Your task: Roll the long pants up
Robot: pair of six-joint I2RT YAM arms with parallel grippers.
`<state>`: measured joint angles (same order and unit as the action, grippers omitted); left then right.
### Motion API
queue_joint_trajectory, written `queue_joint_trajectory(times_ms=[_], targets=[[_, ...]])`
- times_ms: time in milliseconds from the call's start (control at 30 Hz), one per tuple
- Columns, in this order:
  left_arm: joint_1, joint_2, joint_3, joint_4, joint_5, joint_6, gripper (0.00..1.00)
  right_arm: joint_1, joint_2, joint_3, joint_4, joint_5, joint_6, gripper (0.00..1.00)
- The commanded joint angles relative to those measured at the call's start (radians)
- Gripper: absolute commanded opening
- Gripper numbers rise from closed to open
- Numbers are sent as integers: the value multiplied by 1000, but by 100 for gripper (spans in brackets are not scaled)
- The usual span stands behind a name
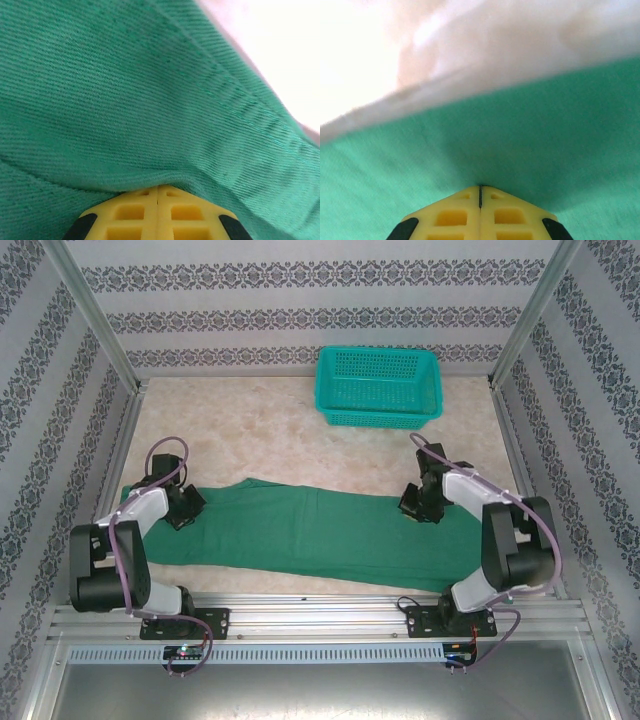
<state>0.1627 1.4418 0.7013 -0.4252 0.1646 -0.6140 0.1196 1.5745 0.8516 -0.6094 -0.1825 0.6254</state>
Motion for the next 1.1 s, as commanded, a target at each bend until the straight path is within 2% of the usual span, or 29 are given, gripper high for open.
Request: queue_joint_trajectory(times_ms=[0,233,500,667,767,867,1000,1067], targets=[[-9,49,28,39,-66,-32,0,-16,91,87,-15,-8,-9,0],[-5,155,85,58,-89,-72,0,-44,246,247,-46,-18,-16,0],[-3,311,254,34,-63,-93,0,-74,426,519,-125,-44,-22,0],[-3,329,325,31,-53,-108,0,-95,487,702,-199,17,-57,0],[-3,252,319,20,-87,-116,0,-142,385,687,-211,92,-72,0],[-2,151,308,-27,-152,-94,0,-212,189,588,-222,187,-109,0],[15,60,286,-76,-200,-67,0,-358,-55,453,-307,207,-162,0],[31,33,264,-64,-185,-67,0,-436,-165,341,-285,159,-143,33]])
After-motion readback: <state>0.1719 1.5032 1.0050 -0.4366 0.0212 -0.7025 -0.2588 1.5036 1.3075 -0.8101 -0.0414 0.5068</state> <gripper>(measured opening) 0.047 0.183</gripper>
